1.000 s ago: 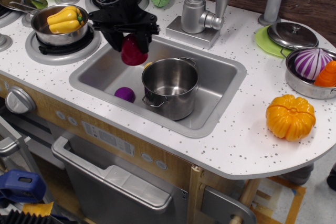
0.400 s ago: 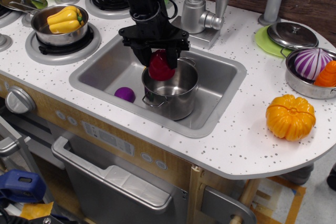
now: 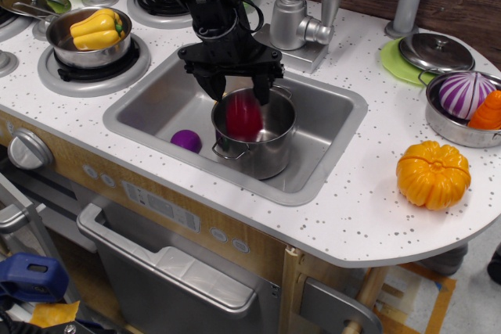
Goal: Put sweet potato in pot which is in sink
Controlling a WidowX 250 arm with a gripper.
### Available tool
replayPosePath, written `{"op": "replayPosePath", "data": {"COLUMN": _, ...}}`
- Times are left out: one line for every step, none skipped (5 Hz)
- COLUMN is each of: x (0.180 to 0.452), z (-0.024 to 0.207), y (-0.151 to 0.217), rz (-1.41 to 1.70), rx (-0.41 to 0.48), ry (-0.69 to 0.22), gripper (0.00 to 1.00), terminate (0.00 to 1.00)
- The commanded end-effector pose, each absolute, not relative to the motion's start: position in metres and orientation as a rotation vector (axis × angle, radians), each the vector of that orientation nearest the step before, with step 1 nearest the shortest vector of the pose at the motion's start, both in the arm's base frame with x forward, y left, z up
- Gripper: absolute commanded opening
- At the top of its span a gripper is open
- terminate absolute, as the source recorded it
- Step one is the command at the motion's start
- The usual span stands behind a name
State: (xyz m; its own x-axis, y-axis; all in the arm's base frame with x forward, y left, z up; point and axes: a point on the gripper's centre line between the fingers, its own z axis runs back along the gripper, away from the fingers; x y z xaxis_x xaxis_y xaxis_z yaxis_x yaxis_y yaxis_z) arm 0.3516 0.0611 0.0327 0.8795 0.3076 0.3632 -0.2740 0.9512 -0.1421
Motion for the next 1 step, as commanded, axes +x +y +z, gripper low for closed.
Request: {"op": "replayPosePath", "data": {"x": 0.3555, "z": 0.0428, "y": 0.0664, "rz": 0.297, "rx": -0.085, "ry": -0.436, "gripper": 1.0, "terminate": 1.0}}
